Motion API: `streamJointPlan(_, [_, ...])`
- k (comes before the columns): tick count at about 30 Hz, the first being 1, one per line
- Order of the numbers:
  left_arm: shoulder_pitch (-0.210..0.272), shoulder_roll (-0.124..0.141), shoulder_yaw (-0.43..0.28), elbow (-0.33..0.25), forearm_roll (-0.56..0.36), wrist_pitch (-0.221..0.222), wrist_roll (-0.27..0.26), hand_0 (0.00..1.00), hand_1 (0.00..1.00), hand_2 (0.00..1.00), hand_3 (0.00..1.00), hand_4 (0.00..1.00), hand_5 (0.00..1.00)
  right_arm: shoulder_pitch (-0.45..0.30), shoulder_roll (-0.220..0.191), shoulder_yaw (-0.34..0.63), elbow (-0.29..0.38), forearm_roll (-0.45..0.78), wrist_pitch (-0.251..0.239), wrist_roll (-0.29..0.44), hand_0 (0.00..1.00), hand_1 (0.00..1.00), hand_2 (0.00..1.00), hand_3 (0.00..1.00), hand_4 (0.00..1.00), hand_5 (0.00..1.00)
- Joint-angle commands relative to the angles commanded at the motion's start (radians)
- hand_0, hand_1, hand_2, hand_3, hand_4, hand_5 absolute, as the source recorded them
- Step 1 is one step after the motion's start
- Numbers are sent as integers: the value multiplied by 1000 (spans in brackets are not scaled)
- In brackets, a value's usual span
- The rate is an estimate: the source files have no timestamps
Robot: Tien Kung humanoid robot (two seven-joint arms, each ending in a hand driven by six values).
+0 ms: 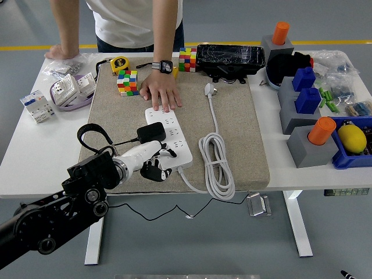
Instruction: Put the plug near the board,insert it into the board,press the button,pull the plug out
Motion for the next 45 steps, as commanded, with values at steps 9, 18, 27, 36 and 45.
streamJointPlan(9, [-1,-1,22,2,-2,-2,3,63,70,147,776,614,120,-2,0,2,0,0,0,0,594,632,625,550,940,476])
streamJointPlan(18, [17,9,-33,-45,-10,67,-97,70,67,148,681,666,136,-1,0,5,3,-3,0,1,594,633,624,550,940,475])
streamJointPlan(27, [40,21,-86,-25,-174,253,-324,138,84,192,589,786,315,-2,1,4,2,-3,0,1,594,632,625,551,940,475])
streamJointPlan(36, [67,11,-96,29,-408,387,-497,343,402,449,471,810,367,-3,5,1,-1,0,0,0,594,633,625,550,940,474])
streamJointPlan(45, [74,9,-124,61,-458,420,-559,491,590,551,524,818,375,3,6,-6,-3,2,0,1,595,632,625,550,940,475])
